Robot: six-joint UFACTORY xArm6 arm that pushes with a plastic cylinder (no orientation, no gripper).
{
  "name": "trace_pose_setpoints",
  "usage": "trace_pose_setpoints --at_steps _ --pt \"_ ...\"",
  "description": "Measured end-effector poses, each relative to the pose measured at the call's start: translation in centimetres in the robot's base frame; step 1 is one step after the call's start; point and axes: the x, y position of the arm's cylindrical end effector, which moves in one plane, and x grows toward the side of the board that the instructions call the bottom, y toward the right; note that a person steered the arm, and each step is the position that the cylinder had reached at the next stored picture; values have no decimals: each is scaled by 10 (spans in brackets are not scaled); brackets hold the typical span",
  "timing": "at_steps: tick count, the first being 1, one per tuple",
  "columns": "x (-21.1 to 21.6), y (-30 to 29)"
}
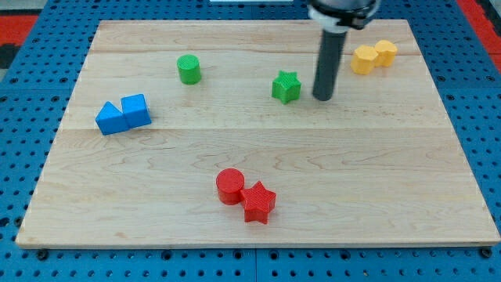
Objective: Push the green star into the yellow hexagon
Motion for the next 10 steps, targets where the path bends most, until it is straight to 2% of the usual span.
trace_pose_setpoints --at_steps 1,2,3,5,6,9,10 --pt "-6 28" --pt "27 8" --pt "67 -39" --pt "69 -137" --pt "15 -118" --pt "-3 -17" --pt "-21 24"
